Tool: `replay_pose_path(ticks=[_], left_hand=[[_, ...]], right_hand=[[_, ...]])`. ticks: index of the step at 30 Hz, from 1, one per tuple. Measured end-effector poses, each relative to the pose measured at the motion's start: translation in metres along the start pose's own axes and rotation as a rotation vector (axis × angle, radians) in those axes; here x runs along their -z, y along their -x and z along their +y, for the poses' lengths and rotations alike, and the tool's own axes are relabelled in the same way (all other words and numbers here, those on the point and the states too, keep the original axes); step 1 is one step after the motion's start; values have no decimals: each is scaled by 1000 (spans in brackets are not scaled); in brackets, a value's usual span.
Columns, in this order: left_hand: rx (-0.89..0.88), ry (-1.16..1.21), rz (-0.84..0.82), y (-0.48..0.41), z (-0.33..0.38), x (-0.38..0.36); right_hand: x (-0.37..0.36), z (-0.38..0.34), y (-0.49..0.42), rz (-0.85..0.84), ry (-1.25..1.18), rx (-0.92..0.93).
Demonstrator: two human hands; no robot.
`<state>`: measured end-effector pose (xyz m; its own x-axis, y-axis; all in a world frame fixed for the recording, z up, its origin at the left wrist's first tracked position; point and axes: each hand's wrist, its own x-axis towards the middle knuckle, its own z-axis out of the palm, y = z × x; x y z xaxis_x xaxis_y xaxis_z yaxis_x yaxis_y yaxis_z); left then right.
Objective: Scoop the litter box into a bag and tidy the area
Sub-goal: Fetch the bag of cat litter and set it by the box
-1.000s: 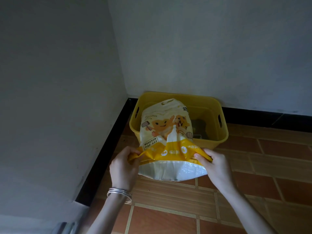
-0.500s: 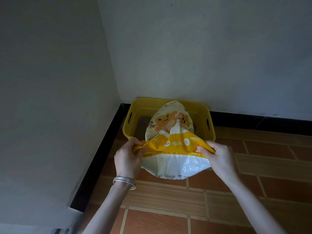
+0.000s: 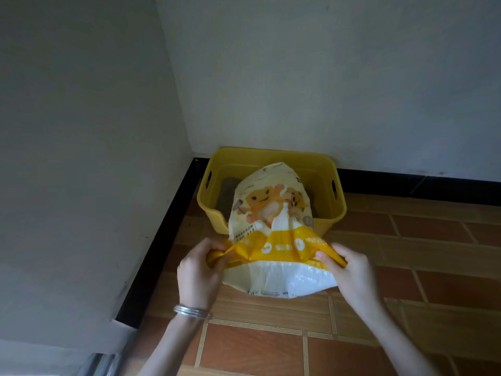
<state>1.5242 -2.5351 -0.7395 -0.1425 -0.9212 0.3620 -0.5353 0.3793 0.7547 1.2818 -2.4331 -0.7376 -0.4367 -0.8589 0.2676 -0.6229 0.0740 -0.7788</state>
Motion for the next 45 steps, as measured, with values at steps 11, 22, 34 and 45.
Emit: replay_pose_path(ticks=[11,22,34,45], left_hand=[[89,-36,-281,69,-69,-30],[233,-158,-809,71,-101,-50],[182,164,-568,-74,-76,-84],[172,306,-591,-198,-72,-144]], right_hand=[[-49,75,75,-158,90,-223],[-60,86,75,-338,-40,-377],[-48,59,-63,-217,-166,-139],[-60,54,-206,-334,-63,-60]])
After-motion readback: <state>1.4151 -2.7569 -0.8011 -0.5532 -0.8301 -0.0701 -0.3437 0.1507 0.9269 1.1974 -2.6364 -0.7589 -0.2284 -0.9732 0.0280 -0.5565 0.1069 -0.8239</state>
